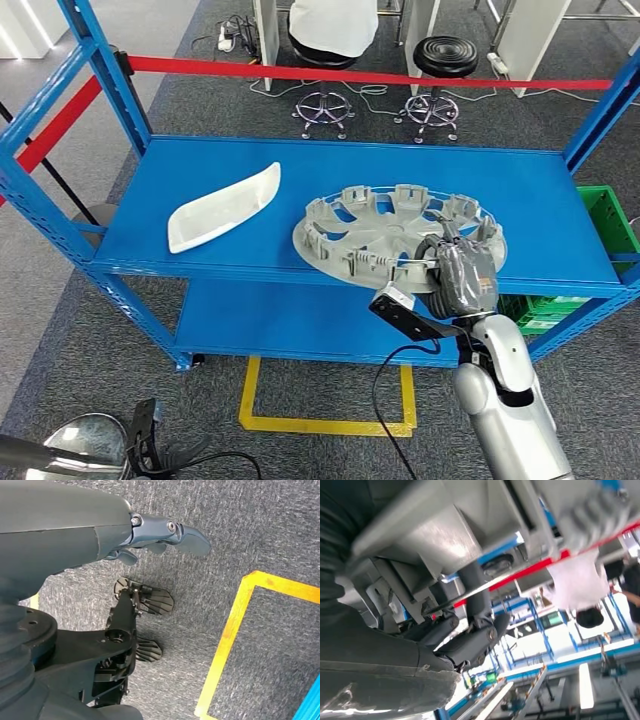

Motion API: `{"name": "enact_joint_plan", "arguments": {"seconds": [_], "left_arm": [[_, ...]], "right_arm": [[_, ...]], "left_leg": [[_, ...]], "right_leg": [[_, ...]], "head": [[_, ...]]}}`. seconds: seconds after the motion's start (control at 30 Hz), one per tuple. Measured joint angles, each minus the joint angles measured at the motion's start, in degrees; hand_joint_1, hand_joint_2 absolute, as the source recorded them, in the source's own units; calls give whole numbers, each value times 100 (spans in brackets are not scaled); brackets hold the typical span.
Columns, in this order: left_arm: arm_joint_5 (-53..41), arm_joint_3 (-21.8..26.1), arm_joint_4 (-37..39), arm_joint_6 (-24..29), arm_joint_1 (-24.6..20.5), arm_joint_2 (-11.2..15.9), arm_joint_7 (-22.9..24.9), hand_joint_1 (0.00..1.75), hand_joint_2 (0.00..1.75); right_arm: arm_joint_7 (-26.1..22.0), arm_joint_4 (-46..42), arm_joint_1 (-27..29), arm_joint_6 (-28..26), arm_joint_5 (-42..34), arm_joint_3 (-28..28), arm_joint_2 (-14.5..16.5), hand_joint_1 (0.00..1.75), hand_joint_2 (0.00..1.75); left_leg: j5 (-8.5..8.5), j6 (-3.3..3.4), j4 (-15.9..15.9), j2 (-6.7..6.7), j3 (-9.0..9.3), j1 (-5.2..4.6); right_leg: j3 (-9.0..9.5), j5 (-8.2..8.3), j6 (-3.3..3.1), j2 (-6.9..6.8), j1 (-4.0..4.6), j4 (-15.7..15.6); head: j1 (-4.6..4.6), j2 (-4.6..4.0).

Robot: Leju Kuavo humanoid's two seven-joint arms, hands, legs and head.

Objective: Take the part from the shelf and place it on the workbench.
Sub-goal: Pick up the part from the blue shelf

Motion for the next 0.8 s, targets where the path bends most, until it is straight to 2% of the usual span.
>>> {"name": "enact_joint_plan", "arguments": {"seconds": [0.03, 0.07, 0.37, 0.8], "left_arm": [[-15, 0, 0, -4, -10, -2, 13, 0, 175], [-31, 0, 0, -7, -20, -4, 23, 0, 175], [-82, 0, 0, -9, -57, -16, 43, 0, 175], [-93, 0, 0, -16, -53, -22, -2, 0, 175]], "right_arm": [[19, 98, -38, 104, 22, 15, -1, 140, 175], [31, 216, -80, 195, 34, 34, 0, 175, 175], [-41, 1046, -329, 236, -5, 184, 52, 175, 175], [-40, 1222, -356, 55, -8, 280, 56, 175, 175]], "left_leg": [[0, 0, 0, 0, 0, 0], [0, 0, 0, 0, 0, 0], [2, 2, 0, 0, 0, 0], [3, 2, 0, 0, 2, 0]], "right_leg": [[0, 0, 0, 0, 0, 0], [1, 0, 0, -1, 0, 0], [1, 2, 2, -1, 0, 1], [0, 2, 2, -1, 0, 1]], "head": [[0, 0], [1, 0], [0, 0], [0, 0]]}}
